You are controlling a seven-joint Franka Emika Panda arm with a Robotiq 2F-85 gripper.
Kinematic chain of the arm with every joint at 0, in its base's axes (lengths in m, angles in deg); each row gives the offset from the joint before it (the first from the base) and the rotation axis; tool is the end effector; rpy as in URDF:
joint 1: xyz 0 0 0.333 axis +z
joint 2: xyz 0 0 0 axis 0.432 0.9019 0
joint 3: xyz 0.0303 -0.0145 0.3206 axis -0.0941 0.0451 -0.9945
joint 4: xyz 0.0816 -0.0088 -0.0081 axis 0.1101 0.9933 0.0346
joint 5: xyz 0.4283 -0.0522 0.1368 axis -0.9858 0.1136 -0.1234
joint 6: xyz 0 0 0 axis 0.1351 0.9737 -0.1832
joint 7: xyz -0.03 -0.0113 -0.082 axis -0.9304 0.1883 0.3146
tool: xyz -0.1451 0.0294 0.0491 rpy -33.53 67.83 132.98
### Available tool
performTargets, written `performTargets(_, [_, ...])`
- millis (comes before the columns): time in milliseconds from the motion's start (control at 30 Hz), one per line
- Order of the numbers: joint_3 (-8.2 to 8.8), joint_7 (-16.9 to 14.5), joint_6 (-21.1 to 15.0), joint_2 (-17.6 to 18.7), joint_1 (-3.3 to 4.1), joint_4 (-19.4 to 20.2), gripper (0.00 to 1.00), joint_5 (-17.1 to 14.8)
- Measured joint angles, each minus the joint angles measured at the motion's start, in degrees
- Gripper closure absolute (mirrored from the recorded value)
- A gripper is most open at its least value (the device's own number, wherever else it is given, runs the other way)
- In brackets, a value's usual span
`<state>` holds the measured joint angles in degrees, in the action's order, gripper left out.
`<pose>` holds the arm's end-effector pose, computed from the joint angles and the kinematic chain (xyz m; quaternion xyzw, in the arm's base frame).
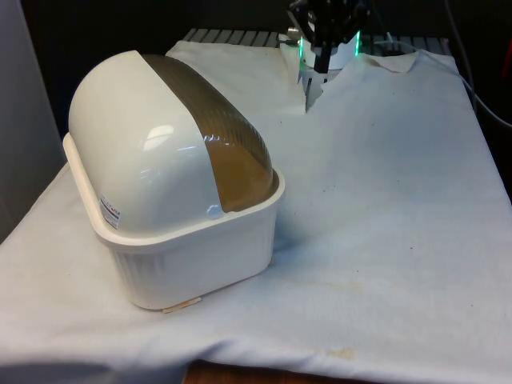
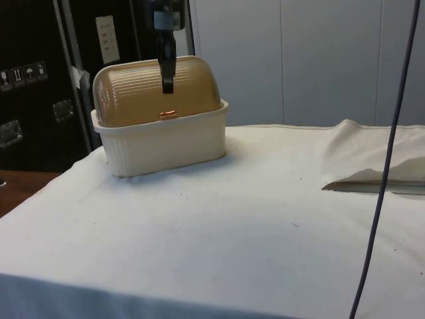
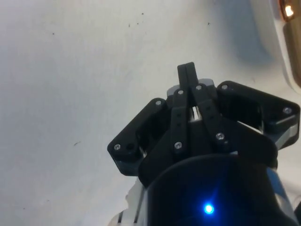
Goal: Open the lid, then close it.
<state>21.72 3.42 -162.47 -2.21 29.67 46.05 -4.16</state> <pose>0.6211 0.0123 0.3079 0.9658 0.2391 0.0724 0.0691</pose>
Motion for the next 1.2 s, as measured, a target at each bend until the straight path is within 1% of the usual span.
performTargets(33, [0.00,0.00,0.00,0.00,0.00,0.00,1.00,0.00])
performTargets(167, [-0.11,0.29,-0.69,-0.23,0.00,0.86,1.00,1.60])
performTargets(300, [-0.40,1.26,-1.72,-0.63,0.06,2.06,1.00,3.95])
performTargets(333, [-0.40,1.26,-1.72,-0.63,0.06,2.06,1.00,3.95])
performTargets(533, [-0.86,3.27,-4.30,-0.69,0.11,3.67,1.00,7.33])
performTargets(667, [-1.03,3.78,-4.93,-0.69,0.11,4.07,1.00,8.25])
performTargets(733, [-1.26,4.76,-6.02,-0.63,0.11,4.64,1.00,9.85])
performTargets(867, [-1.43,5.96,-7.45,-0.57,0.17,5.33,1.00,11.97])
performTargets(900, [-1.43,5.96,-7.45,-0.57,0.17,5.33,1.00,11.97])
performTargets(933, [-1.55,6.65,-7.91,-0.57,0.17,5.61,1.00,13.06])
performTargets(1133, [-1.60,8.94,-9.51,-0.63,0.17,6.70,1.00,16.62])
performTargets(1200, [-1.60,9.34,-9.74,-0.63,0.17,6.88,1.00,17.25])
